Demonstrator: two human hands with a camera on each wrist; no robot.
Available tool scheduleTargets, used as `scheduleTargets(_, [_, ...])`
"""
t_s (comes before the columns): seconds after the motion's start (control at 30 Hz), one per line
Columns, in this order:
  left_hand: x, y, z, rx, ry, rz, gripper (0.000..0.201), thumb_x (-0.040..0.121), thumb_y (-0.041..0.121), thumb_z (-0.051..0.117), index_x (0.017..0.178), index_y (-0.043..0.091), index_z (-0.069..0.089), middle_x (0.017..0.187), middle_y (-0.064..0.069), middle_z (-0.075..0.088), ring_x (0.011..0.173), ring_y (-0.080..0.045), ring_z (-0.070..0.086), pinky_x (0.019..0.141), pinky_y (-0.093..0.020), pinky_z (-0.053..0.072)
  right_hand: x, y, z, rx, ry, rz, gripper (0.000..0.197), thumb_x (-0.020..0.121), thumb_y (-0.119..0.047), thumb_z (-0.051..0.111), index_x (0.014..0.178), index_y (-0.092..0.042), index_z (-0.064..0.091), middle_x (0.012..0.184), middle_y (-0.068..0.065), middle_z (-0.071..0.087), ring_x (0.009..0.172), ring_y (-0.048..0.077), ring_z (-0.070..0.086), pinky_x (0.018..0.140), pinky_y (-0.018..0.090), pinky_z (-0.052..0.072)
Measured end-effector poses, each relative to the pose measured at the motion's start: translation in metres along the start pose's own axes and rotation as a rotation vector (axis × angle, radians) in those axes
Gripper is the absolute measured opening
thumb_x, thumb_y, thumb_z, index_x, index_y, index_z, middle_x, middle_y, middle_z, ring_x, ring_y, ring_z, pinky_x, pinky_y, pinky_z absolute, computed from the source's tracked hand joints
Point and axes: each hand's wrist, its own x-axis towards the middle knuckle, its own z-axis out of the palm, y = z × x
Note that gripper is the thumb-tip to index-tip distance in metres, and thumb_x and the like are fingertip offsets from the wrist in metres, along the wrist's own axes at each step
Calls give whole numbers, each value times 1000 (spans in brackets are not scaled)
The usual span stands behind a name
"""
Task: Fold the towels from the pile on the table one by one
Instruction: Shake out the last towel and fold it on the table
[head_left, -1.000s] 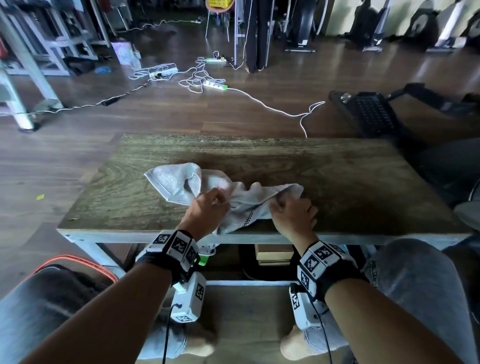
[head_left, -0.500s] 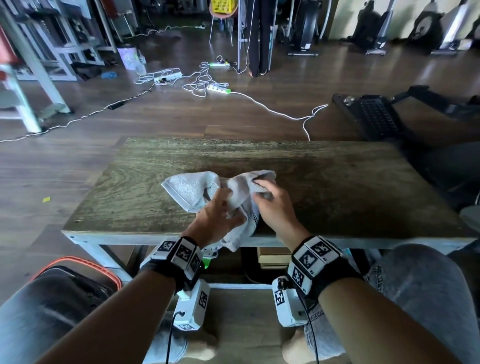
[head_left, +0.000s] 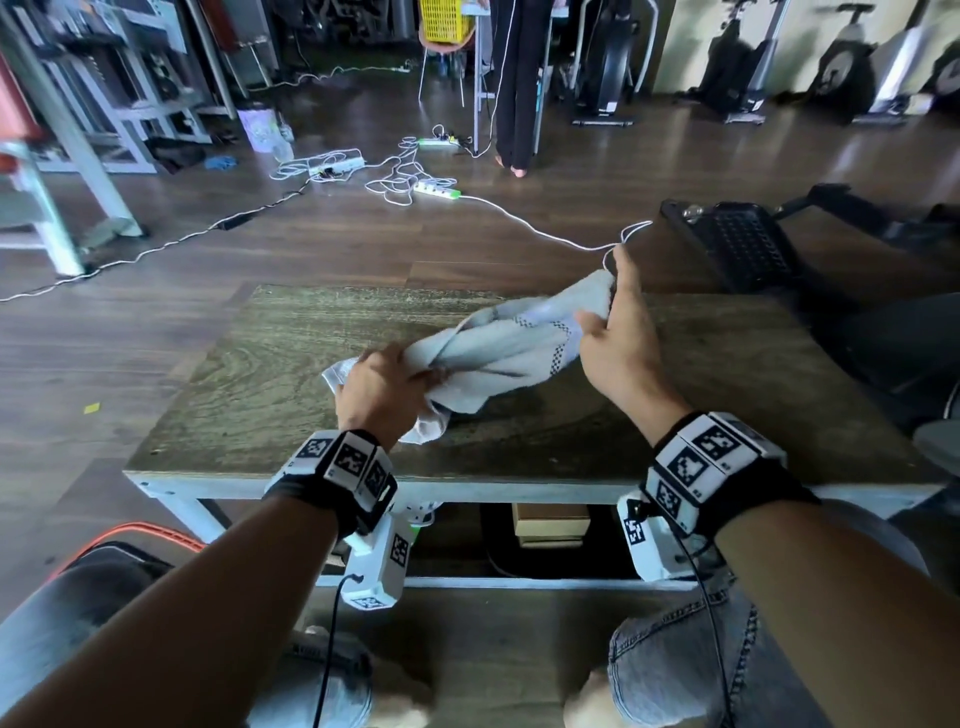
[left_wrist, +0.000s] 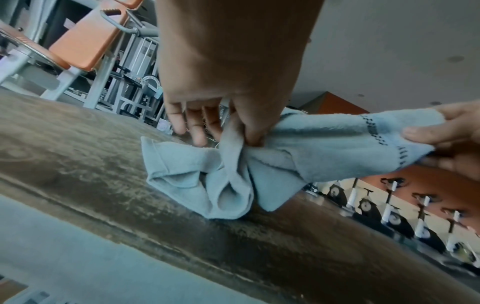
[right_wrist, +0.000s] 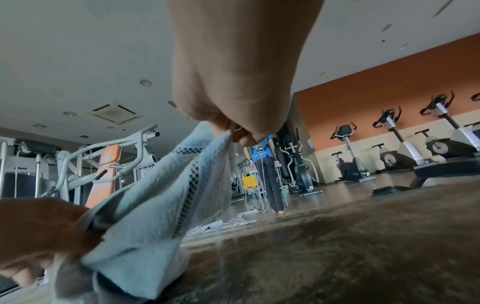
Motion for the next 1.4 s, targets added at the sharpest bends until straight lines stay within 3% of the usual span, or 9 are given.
scheduleTargets(0.17, [-12, 14, 11, 55, -223, -45, 72, 75, 54, 69, 127, 17, 36, 117, -14, 41, 113, -38, 49, 96, -54, 45, -6, 4, 10, -71, -80, -152, 37, 90, 1, 57, 125, -10, 61, 118, 8, 67, 110, 25, 62, 83, 19, 40])
scheduleTargets(0.33, [-9, 45, 3, -239, -92, 347, 88, 67, 43, 74, 144, 36, 32, 129, -10, 37, 119, -30, 43, 100, -50, 46, -23, -8, 20, -8, -295, -354, 29, 85, 6, 58, 106, -12, 66, 105, 4, 67, 96, 16, 62, 81, 26, 49])
scheduleTargets(0.43, [0, 52, -1, -130, -39, 525, 59, 68, 49, 67, 125, 36, 54, 129, -8, 45, 111, -32, 48, 91, -53, 48, -26, -15, 21, -24, -337, -418, 22, 84, 1, 61, 100, -14, 65, 86, -5, 64, 75, 1, 57, 65, 17, 42])
scheduleTargets(0.5, [6, 50, -6, -7, -3, 582, 42, 71, 59, 60, 96, 26, 68, 106, -5, 62, 95, -32, 56, 83, -49, 49, -25, -17, 18, -41, -302, -395, 17, 85, -6, 64, 97, -18, 63, 74, -12, 60, 64, -1, 54, 56, 14, 37])
scheduleTargets(0.63, [5, 46, -22, 52, -20, 522, 32, 74, 45, 57, 72, 15, 67, 79, -4, 67, 74, -30, 62, 69, -38, 53, -25, -12, 12, -71, -266, -394, 20, 84, -19, 72, 80, -16, 53, 65, -6, 50, 59, 9, 45, 55, 26, 35])
scheduleTargets(0.9, [8, 34, -58, 104, 91, 322, 13, 83, 20, 61, 93, 21, 53, 82, -12, 68, 75, -37, 62, 66, -36, 45, -39, -6, -4, -86, -391, -293, 58, 77, -50, 78, 69, -4, 45, 59, 0, 37, 52, 9, 31, 48, 25, 22])
scheduleTargets(1.13, [7, 15, -96, 85, 207, 275, 14, 82, 27, 54, 94, 21, 57, 78, -19, 66, 74, -42, 62, 63, -42, 52, -35, -17, -35, -2, -328, -239, 31, 82, -33, 79, 79, -12, 56, 71, 19, 58, 58, 12, 42, 54, 30, 29])
scheduleTargets(1.27, [-1, 7, -117, 119, 269, 206, 18, 83, 30, 55, 96, 19, 61, 88, -19, 66, 82, -43, 62, 69, -44, 53, -36, -22, -50, -84, -268, -271, 23, 81, -29, 80, 80, -18, 60, 73, 11, 66, 67, 32, 57, 60, 40, 45])
scheduleTargets(1.4, [-15, -5, -139, 200, 302, 186, 18, 84, 33, 58, 96, 21, 62, 97, -18, 67, 88, -42, 62, 74, -45, 52, -46, -33, -58, -39, -222, -273, 17, 78, -20, 83, 83, -12, 69, 76, -12, 73, 65, -2, 57, 66, 13, 43])
